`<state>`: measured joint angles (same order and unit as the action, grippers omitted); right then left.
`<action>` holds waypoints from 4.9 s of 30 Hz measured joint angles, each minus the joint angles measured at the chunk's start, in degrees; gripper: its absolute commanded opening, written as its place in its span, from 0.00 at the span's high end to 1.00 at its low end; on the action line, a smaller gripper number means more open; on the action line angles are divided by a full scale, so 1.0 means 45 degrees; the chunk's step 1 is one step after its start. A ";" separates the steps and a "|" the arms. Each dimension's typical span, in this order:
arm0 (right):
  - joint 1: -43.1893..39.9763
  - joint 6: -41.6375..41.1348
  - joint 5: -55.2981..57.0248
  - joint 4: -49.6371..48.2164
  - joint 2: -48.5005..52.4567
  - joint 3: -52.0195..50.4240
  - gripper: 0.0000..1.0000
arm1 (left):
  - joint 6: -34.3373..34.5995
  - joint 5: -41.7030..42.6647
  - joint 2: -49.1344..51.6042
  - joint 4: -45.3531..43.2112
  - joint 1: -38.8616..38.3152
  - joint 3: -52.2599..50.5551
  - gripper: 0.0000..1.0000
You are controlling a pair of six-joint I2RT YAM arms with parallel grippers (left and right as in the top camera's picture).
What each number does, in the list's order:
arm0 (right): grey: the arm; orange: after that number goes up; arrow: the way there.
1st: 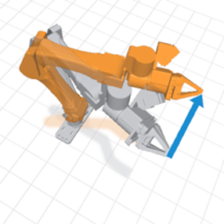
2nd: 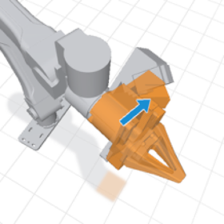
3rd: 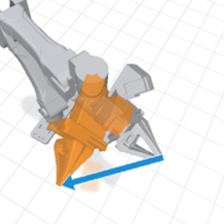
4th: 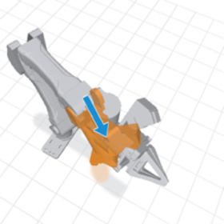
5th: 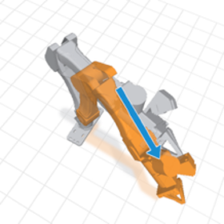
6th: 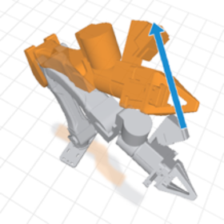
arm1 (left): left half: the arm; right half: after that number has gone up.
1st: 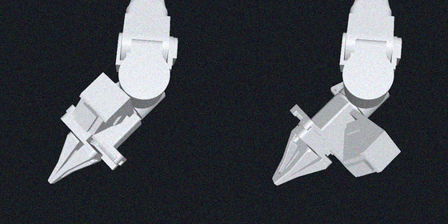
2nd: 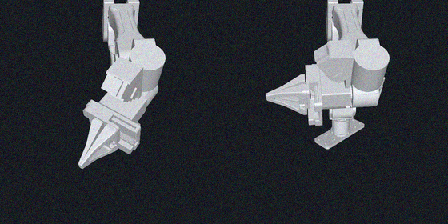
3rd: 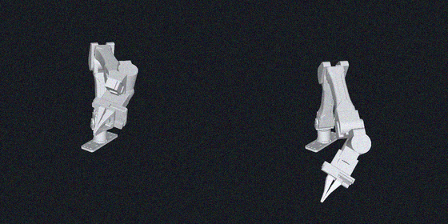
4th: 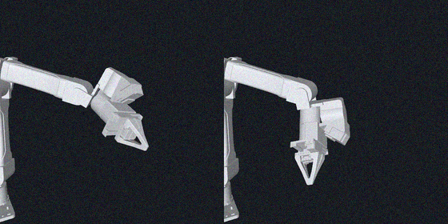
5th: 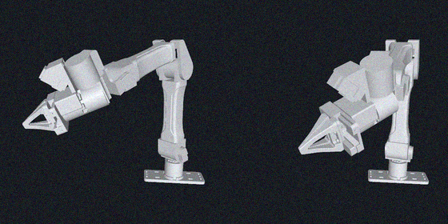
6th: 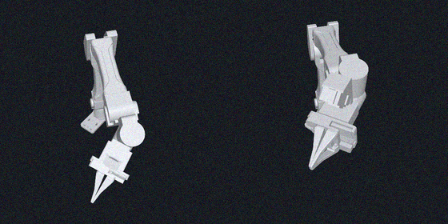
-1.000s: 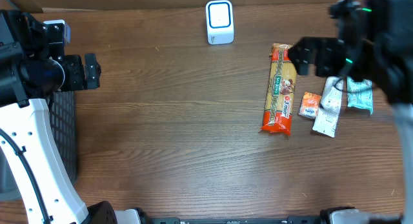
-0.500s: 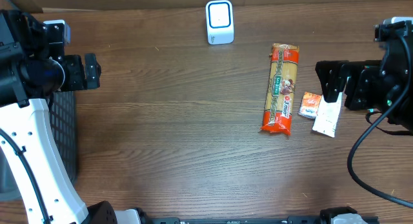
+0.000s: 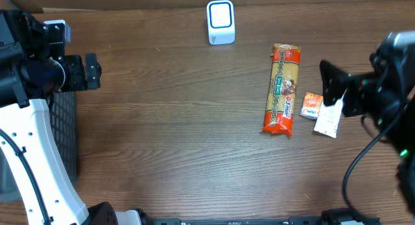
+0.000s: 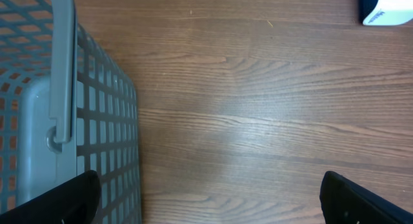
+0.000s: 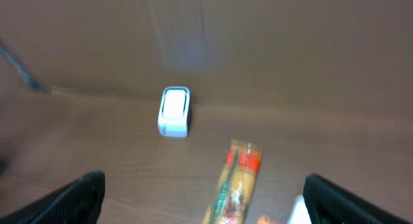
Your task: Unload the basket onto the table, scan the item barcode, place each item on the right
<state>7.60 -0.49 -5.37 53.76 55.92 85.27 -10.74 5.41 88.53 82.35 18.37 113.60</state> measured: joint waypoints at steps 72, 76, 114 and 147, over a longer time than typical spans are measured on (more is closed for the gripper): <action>-0.0695 0.0146 0.0398 -1.0899 -1.2240 -1.8714 0.00 | -0.0005 -0.0170 -0.1156 -0.1967 -0.0350 -0.0743 0.00; -0.0695 0.0141 0.0398 -1.0894 -1.2240 -1.8714 0.00 | -0.0005 0.0821 -0.3337 -0.6217 -0.1632 -0.3526 0.00; -0.0695 0.0112 0.0398 -1.0904 -1.2240 -1.8714 0.00 | -0.1059 0.0257 -1.8821 -1.7520 -0.4260 -2.5024 0.00; -0.0690 0.0112 0.0398 -1.0904 -1.2240 -1.8714 0.00 | -0.0889 0.0068 -1.9472 -1.7427 -0.4337 -2.5111 0.00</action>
<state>4.49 0.01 -3.57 4.69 0.84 1.06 -14.74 5.72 0.91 3.92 -1.15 0.60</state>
